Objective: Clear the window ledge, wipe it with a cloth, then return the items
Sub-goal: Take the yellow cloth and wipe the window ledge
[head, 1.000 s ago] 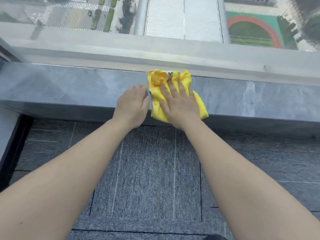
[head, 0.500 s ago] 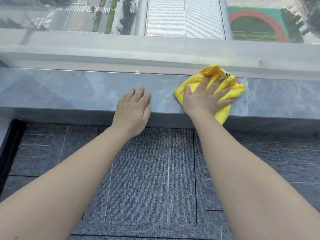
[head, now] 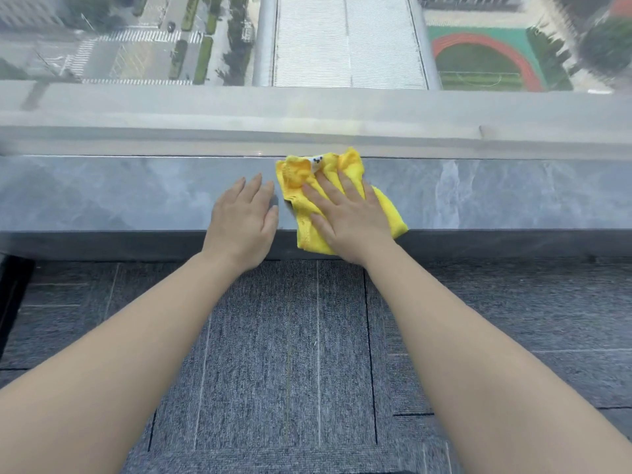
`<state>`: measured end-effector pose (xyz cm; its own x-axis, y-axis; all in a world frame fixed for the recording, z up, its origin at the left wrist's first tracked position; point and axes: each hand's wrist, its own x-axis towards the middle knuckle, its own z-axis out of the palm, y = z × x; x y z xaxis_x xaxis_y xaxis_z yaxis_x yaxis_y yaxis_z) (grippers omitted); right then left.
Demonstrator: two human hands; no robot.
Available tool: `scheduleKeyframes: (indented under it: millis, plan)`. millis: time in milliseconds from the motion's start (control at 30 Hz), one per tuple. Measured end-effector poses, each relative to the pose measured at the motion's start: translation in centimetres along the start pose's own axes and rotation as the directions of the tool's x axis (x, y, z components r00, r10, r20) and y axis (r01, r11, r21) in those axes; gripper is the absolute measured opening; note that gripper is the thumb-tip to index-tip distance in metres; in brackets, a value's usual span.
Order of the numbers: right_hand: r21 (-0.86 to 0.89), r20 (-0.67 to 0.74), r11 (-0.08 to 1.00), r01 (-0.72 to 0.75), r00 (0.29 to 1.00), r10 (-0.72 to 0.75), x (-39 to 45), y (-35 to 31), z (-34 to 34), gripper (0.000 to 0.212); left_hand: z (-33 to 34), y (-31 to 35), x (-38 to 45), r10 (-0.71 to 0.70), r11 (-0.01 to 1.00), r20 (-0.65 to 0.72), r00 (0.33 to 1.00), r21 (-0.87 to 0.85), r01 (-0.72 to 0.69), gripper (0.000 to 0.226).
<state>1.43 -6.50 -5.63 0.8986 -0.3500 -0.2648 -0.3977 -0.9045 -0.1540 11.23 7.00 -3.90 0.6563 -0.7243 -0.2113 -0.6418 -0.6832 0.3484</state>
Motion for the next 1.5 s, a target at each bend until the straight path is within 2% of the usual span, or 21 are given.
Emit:
scheduleKeyframes:
  millis: [133,267,400,467,567,700,767,833,967,1067,1133,1233,1267,1367,1500]
  plan:
    - [0.030,-0.012,0.988,-0.151,0.988,0.151,-2.2,3.5,0.1,0.056,0.4,3.3,0.7,0.078,0.997,0.018,0.997,0.002,-0.078,0.048]
    - [0.074,-0.024,0.928,-0.366,0.929,0.368,-4.1,7.4,0.0,0.064,1.6,6.4,1.4,0.139,0.990,0.062,0.988,0.012,-0.140,0.050]
    - [0.145,-0.025,0.816,-0.559,0.823,0.568,-5.2,10.9,-0.1,0.068,3.2,8.7,1.9,0.186,0.981,0.102,0.977,0.031,-0.190,0.052]
    - [0.152,-0.015,0.753,-0.640,0.761,0.649,-5.2,12.3,-0.4,0.070,3.8,9.5,1.9,0.225,0.972,0.091,0.970,0.050,-0.230,0.063]
    - [0.202,0.003,0.658,-0.726,0.672,0.741,-4.4,13.3,-0.8,0.072,4.7,10.3,2.3,0.264,0.959,0.080,0.961,0.086,-0.270,0.061]
    - [0.256,0.059,0.543,-0.800,0.574,0.817,-1.9,12.6,-1.8,0.072,5.9,10.7,2.5,0.256,0.958,0.019,0.966,0.129,-0.257,0.057]
    - [0.247,0.059,0.553,-0.796,0.582,0.811,-1.0,12.2,-1.9,0.072,6.0,10.8,2.6,0.263,0.957,-0.013,0.965,0.133,-0.259,0.058]
    - [0.218,0.010,0.649,-0.729,0.667,0.745,-1.2,11.8,-1.5,0.069,6.2,11.0,2.6,0.260,0.960,-0.029,0.965,0.119,-0.255,0.056]
    - [0.119,-0.120,0.906,-0.406,0.900,0.419,-3.6,12.2,-0.6,0.056,6.3,12.0,2.6,0.212,0.975,-0.061,0.975,0.086,-0.206,0.048]
    - [0.086,-0.114,0.975,-0.205,0.970,0.214,-5.5,13.7,-0.4,0.050,6.2,13.4,3.0,0.198,0.980,-0.066,0.978,0.045,-0.196,0.048]
    - [0.097,-0.109,0.978,-0.187,0.974,0.198,-6.7,15.1,-0.3,0.050,6.2,14.6,3.4,0.235,0.972,-0.074,0.969,0.029,-0.233,0.056]
    - [0.127,-0.082,0.937,-0.325,0.938,0.336,-8.4,17.8,-0.3,0.050,6.6,16.7,3.9,0.305,0.952,-0.012,0.952,0.028,-0.305,0.072]
    - [0.132,-0.076,0.912,-0.387,0.914,0.399,-8.9,18.9,-0.4,0.051,6.7,17.4,4.0,0.313,0.949,0.014,0.950,0.026,-0.314,0.072]
    - [0.136,-0.072,0.820,-0.556,0.820,0.568,-9.9,22.4,-0.9,0.057,7.2,19.4,4.5,0.326,0.943,0.088,0.941,0.044,-0.331,0.053]
    - [0.192,-0.040,0.693,-0.695,0.700,0.713,-9.1,23.9,-1.3,0.065,6.8,20.3,4.7,0.327,0.939,0.166,0.930,0.057,-0.340,0.051]
